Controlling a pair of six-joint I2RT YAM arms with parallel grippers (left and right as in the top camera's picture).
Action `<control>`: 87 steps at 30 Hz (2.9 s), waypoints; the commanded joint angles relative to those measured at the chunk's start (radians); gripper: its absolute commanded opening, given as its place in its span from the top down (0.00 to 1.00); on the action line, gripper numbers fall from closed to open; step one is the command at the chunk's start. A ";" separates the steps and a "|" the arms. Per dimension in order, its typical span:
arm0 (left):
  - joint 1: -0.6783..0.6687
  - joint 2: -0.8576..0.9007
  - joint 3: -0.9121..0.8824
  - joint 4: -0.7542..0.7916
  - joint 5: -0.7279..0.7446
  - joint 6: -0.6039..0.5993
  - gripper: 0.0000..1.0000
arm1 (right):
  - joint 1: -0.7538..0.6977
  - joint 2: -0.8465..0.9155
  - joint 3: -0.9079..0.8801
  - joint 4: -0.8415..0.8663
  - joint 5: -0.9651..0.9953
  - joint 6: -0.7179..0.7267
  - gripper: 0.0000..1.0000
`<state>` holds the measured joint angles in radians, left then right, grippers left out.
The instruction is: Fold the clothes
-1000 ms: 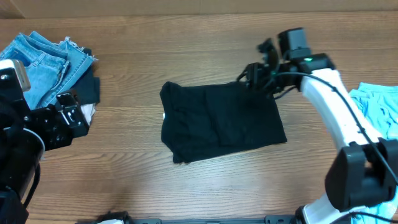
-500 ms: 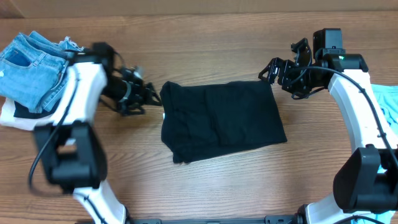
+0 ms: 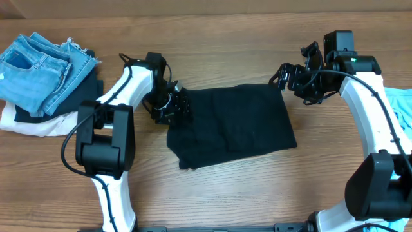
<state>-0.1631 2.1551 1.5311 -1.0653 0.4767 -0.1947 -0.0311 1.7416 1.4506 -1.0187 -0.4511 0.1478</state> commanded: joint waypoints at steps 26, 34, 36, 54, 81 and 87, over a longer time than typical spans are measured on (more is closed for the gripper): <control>-0.043 -0.120 -0.375 0.269 0.006 -0.115 0.96 | 0.001 -0.030 0.024 -0.021 0.013 -0.018 0.00; 0.165 -0.330 -0.047 -0.230 -0.355 -0.037 0.96 | 0.001 -0.030 0.024 -0.024 0.013 -0.018 0.00; 0.116 -0.330 0.071 -0.267 -0.359 -0.046 0.96 | 0.001 -0.030 0.024 -0.024 0.013 -0.018 0.00; -0.559 -0.014 0.135 -0.172 -0.705 -0.523 0.96 | 0.001 -0.030 0.024 -0.040 0.013 -0.018 0.00; -0.450 -0.048 0.513 -0.430 -0.531 -0.568 0.96 | 0.266 0.151 -0.516 0.535 -0.238 0.284 0.96; -0.454 -0.043 0.604 -0.302 -0.399 -0.578 0.94 | 0.279 0.153 -0.517 0.532 -0.212 0.404 0.96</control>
<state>-0.6079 2.1338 2.1086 -1.3991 0.0486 -0.7464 0.2394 1.8843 0.9413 -0.4896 -0.6979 0.5045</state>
